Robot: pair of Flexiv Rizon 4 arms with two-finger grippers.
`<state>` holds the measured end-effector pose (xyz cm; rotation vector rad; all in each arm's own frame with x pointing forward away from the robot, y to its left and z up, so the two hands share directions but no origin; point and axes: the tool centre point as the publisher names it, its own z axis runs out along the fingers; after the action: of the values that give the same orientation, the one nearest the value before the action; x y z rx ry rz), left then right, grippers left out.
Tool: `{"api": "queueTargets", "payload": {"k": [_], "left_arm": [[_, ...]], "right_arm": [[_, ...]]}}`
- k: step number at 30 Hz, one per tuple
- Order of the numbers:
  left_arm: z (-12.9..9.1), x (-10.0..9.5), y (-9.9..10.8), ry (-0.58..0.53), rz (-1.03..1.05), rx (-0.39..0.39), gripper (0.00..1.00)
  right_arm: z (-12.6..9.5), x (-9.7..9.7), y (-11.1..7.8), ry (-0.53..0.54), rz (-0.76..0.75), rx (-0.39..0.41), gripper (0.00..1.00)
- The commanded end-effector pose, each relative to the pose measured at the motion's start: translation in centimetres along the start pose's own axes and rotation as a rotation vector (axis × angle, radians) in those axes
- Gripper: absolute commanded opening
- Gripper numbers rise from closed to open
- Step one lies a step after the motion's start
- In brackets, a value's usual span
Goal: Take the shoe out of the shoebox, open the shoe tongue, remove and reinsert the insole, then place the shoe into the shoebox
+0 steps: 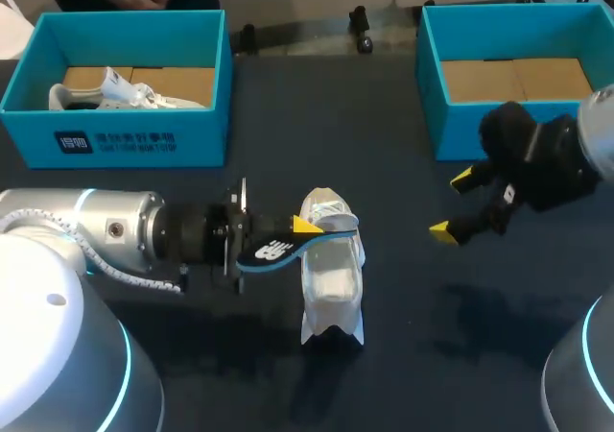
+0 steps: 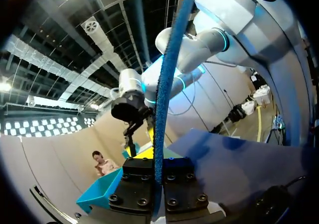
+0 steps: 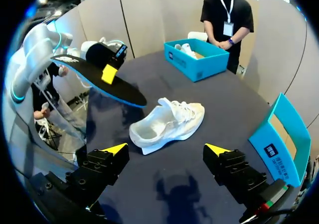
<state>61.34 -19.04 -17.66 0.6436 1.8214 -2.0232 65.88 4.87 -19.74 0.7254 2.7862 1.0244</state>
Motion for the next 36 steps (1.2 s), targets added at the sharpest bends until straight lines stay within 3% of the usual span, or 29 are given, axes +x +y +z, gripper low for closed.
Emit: {"api": "queueTargets", "payload": {"k": [1, 8, 17, 31, 36], "left_arm": [[0.0, 0.8, -0.3, -0.013, -0.012, 0.003, 0.00], [-0.5, 1.4, -0.6, -0.027, -0.029, 0.009, 0.00], [-0.6, 2.4, 0.9, -0.039, -0.045, 0.006, 0.00], [-0.7, 3.5, 3.7, -0.031, -0.047, 0.011, 0.00], [-0.7, 3.5, 4.3, -0.020, -0.049, 0.007, 0.00]], "right_arm": [[0.8, 0.6, -1.6, -0.023, -0.032, -0.051, 1.00], [2.7, 1.0, -2.2, 0.013, -0.093, -0.045, 1.00], [6.0, 2.1, -2.4, 0.046, -0.154, 0.041, 1.00], [6.0, 2.1, -2.4, 0.046, -0.154, 0.041, 1.00], [8.0, 1.1, -2.8, 0.089, -0.210, 0.103, 1.00]]}}
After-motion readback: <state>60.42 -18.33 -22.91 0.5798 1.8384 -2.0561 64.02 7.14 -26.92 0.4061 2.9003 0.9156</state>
